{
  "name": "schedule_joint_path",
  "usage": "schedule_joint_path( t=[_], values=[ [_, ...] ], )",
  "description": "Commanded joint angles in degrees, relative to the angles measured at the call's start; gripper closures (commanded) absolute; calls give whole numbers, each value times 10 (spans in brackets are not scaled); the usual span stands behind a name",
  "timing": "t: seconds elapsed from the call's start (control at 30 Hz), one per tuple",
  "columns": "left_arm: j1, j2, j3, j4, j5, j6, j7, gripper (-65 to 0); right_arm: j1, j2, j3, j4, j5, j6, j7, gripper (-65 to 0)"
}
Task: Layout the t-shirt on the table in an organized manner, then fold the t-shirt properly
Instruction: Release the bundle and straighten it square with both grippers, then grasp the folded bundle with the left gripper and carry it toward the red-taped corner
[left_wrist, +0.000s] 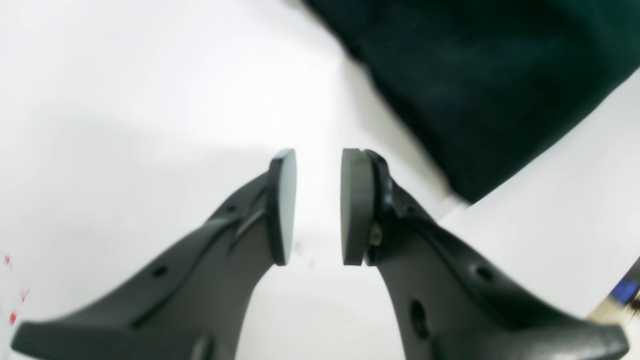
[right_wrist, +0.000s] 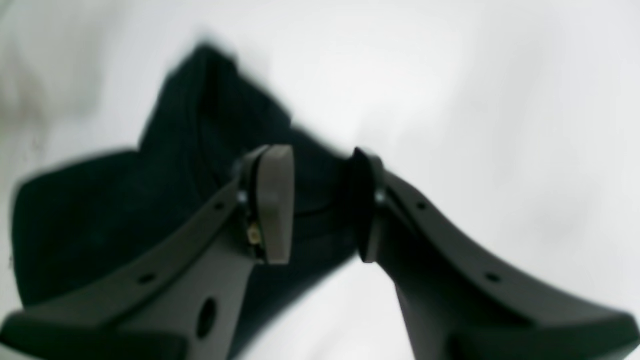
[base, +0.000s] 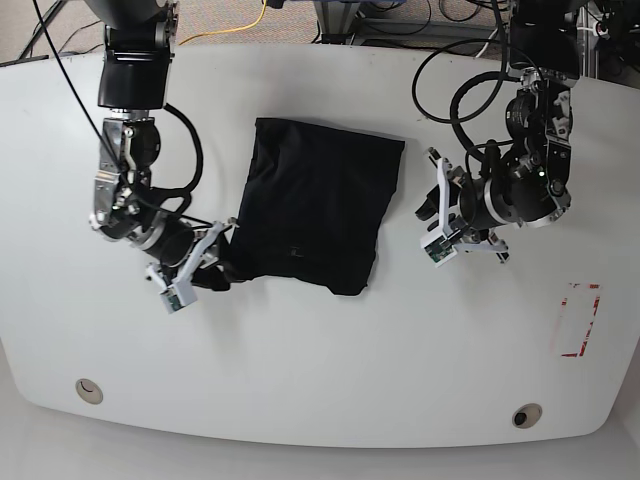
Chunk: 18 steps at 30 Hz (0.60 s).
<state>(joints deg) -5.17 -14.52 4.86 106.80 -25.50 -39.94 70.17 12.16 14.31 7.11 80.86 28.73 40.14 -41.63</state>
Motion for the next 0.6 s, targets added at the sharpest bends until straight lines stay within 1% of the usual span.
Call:
schedule_joint_path(
  t=[0.0, 0.03, 0.07, 0.1, 0.2, 0.23, 0.3, 0.4, 0.43, 0.5, 0.53, 0.57],
  values=[
    [-31, 48, -1, -4, 16, -1, -11, -139, 11, 12, 51, 126, 23, -1, -65, -189],
    [-35, 71, 6, -12, 28, -1, -12, -139, 10, 12, 69, 162, 25, -1, -93, -189],
    [-38, 80, 11, -16, 35, -1, -13, -139, 10, 13, 78, 177, 25, -1, -106, -189],
    [-46, 102, 20, -30, 51, -1, -23, -139, 10, 13, 99, 213, 24, -1, -139, -189],
    [-57, 146, 52, -61, 86, -1, -72, -139, 9, 13, 147, 274, 24, -1, -198, -190],
    [-57, 156, 67, -73, 98, 4, -93, -139, 9, 13, 163, 293, 24, -1, -220, -190],
    [-56, 175, 96, -100, 124, 24, -134, -139, 8, 16, 188, 322, 24, -1, -254, -190],
    [-54, 211, 144, -146, 160, 60, -205, -139, 2, 33, 224, 343, 30, -1, -293, -190],
    [-54, 216, 150, -155, 165, 65, -215, -139, -2, 36, 228, 343, 30, -1, -296, -190],
    [-48, 234, 178, -188, 182, 91, -258, -139, -15, 50, 246, 343, 30, -1, -300, -190],
    [-44, 235, 186, -198, 187, 101, -271, -139, -17, 53, 250, 343, 30, -1, -300, -190],
    [-38, 235, 199, -218, 193, 121, -298, -139, -25, 57, 259, 343, 30, -1, -301, -190]
  ],
)
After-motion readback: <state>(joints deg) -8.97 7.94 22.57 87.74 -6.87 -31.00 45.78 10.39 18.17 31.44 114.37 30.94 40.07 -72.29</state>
